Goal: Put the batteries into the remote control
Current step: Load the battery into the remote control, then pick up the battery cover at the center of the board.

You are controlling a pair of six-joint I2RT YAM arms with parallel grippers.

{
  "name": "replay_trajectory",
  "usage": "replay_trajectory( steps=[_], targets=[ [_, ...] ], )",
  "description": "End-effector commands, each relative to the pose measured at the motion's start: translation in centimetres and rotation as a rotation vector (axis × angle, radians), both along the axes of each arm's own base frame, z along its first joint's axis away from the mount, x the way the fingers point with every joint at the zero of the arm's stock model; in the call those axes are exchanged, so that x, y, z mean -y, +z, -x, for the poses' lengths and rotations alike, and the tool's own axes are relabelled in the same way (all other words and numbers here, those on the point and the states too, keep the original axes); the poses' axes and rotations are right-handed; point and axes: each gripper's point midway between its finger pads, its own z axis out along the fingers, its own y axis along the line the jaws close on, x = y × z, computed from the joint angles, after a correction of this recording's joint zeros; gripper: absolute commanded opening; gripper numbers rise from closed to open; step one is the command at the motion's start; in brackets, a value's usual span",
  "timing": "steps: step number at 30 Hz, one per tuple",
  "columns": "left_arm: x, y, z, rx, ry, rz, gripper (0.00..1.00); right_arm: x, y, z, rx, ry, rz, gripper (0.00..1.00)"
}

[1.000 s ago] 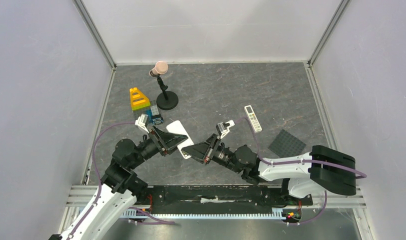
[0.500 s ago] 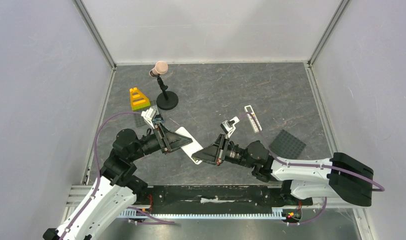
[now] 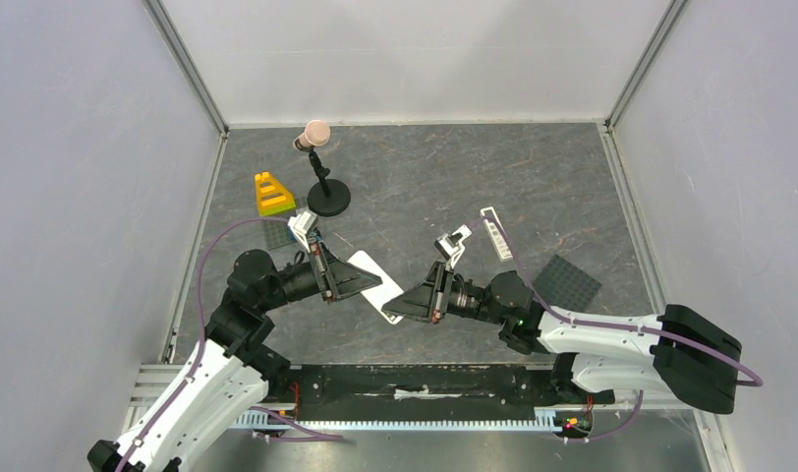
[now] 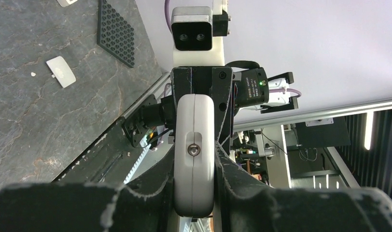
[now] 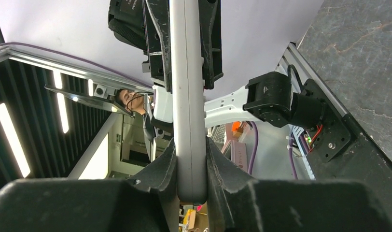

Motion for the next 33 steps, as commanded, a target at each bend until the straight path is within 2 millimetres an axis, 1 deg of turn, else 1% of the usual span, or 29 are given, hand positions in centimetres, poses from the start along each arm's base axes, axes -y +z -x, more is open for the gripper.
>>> replay_trajectory(
  steps=[1, 5, 8, 10, 12, 16, 18, 19, 20, 21, 23, 25, 27, 29, 33],
  targets=[
    [0.3, 0.4, 0.5, 0.034, -0.041, 0.013, 0.02, -0.3, -0.8, 0.5, -0.007, 0.036, 0.057, 0.27],
    [0.2, -1.3, -0.4, -0.015, 0.003, -0.032, 0.02, 0.2, -1.5, 0.2, 0.014, 0.008, 0.100, 0.55],
    [0.2, -2.5, -1.4, -0.051, 0.043, -0.057, 0.02, 0.6, -1.6, -0.3, 0.033, -0.014, 0.117, 0.69],
    [-0.1, -3.7, -2.2, -0.086, 0.084, -0.097, 0.02, 1.0, -1.8, -0.7, 0.049, -0.038, 0.137, 0.74],
    [-0.3, -4.3, -2.8, -0.092, 0.116, -0.125, 0.02, 1.6, -2.6, -1.3, 0.055, -0.072, 0.186, 0.77],
    [-1.0, -4.8, -4.0, -0.087, 0.177, -0.163, 0.02, 3.4, -4.3, -2.7, 0.082, -0.168, 0.290, 0.80],
    [-1.5, -5.0, -4.6, -0.085, 0.212, -0.193, 0.02, 4.8, -5.9, -3.7, 0.087, -0.233, 0.369, 0.78],
    [-1.9, -5.4, -4.9, -0.086, 0.234, -0.217, 0.02, 5.7, -6.9, -4.4, 0.084, -0.271, 0.433, 0.75],
    [-2.3, -5.8, -5.2, -0.091, 0.260, -0.247, 0.02, 7.0, -8.4, -5.4, 0.075, -0.328, 0.528, 0.70],
    [-2.7, -5.9, -5.4, -0.084, 0.281, -0.273, 0.02, 8.6, -9.8, -6.3, 0.069, -0.383, 0.624, 0.68],
    [-3.4, -6.5, -5.8, -0.082, 0.316, -0.328, 0.02, 12.4, -12.1, -8.6, 0.092, -0.549, 0.818, 0.55],
    [-3.8, -6.9, -6.1, -0.080, 0.333, -0.359, 0.02, 16.2, -14.0, -9.9, 0.103, -0.678, 1.008, 0.46],
    [-3.7, -7.2, -6.2, -0.076, 0.332, -0.369, 0.02, 19.6, -15.8, -10.9, 0.117, -0.780, 1.187, 0.39],
    [-3.5, -7.3, -6.3, -0.071, 0.318, -0.363, 0.02, 21.5, -17.2, -11.4, 0.133, -0.820, 1.319, 0.34],
    [-3.1, -7.4, -6.2, -0.052, 0.290, -0.363, 0.02, 23.7, -19.5, -12.0, 0.141, -0.836, 1.515, 0.27]
  ],
)
